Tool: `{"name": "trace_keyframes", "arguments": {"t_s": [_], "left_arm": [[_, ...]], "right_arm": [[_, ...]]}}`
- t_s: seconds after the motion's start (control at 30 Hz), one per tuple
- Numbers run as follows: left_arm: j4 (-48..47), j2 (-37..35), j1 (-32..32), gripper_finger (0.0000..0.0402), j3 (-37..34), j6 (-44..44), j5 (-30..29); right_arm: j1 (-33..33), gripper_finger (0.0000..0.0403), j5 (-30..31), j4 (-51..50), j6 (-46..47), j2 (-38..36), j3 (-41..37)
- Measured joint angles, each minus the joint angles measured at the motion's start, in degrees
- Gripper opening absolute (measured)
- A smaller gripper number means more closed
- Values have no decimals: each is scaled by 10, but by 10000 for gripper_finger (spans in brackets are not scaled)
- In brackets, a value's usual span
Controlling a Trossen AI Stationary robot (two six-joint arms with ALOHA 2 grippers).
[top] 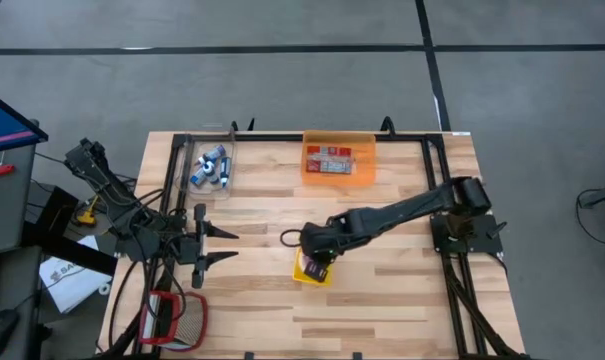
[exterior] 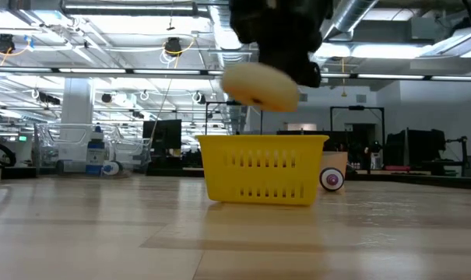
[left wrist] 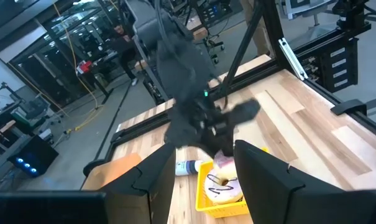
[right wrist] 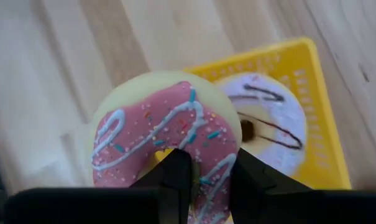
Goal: Pick & Place Food Item
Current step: Put the pink donut into the yellow bin
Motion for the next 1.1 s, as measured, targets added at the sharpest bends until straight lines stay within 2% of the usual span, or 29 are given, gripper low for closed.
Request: {"name": "trace_keyframes", "arguments": {"t_s": [0.17,0.5,0.67,1.1], "left_arm": [[3,0,0,158,0,0,4],[2,0,-2,158,0,-2,10],[2,0,-1,158,0,-2,16],[4,0,-1,158,0,-2,18]], "right_arm": [[6,72,11,-90,-9,60,79],[35,72,86,-250,-13,160,233],[44,72,120,-306,-4,191,252],[73,72,202,-290,-6,193,253]]}}
